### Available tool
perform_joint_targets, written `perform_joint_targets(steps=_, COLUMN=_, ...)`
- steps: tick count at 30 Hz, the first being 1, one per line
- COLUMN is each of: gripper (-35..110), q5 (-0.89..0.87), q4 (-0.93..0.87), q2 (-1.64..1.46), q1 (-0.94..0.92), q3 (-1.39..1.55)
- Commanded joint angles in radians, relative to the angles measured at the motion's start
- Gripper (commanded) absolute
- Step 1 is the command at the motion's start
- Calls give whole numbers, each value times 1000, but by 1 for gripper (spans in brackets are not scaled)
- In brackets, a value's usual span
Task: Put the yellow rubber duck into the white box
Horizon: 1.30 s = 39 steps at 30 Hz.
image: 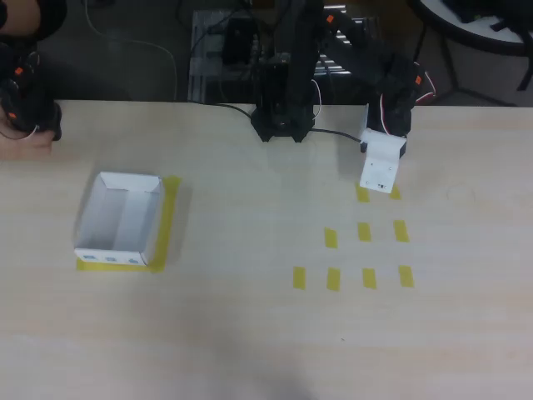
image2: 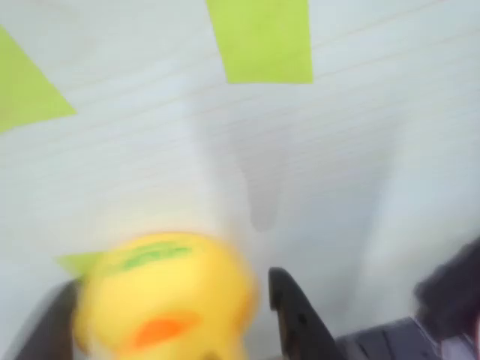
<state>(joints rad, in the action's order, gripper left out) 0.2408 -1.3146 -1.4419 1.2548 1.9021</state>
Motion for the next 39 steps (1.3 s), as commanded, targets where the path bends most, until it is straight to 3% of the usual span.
perform_joint_targets(steps=1, gripper=13, q5=-5, q4=-14, q2=8, q1=-2, q3=-110)
perform_joint_targets(steps=6, gripper=0, q5=-29, q4=-6, q2=35, q1=6, q3=-166)
perform_joint_targets(steps=13, gripper=0, q5=-117, q4=-100, q2=-109, q1=-15, q3=-336)
perform_joint_targets(steps=19, gripper=0, q5=-230, q4=-221, q2=-383, q1=-190, q3=-591)
perform_joint_targets(steps=24, gripper=0, q5=-225, q4=-233, q2=-641, q1=-482, q3=-658)
perform_joint_targets(steps=34, gripper=0, q5=-213, q4=-23, q2=-1012, q1=-1396, q3=-422)
perform_joint_targets(steps=39, gripper=2, q5=-175, q4=64, q2=-1109, q1=-1706, q3=-273)
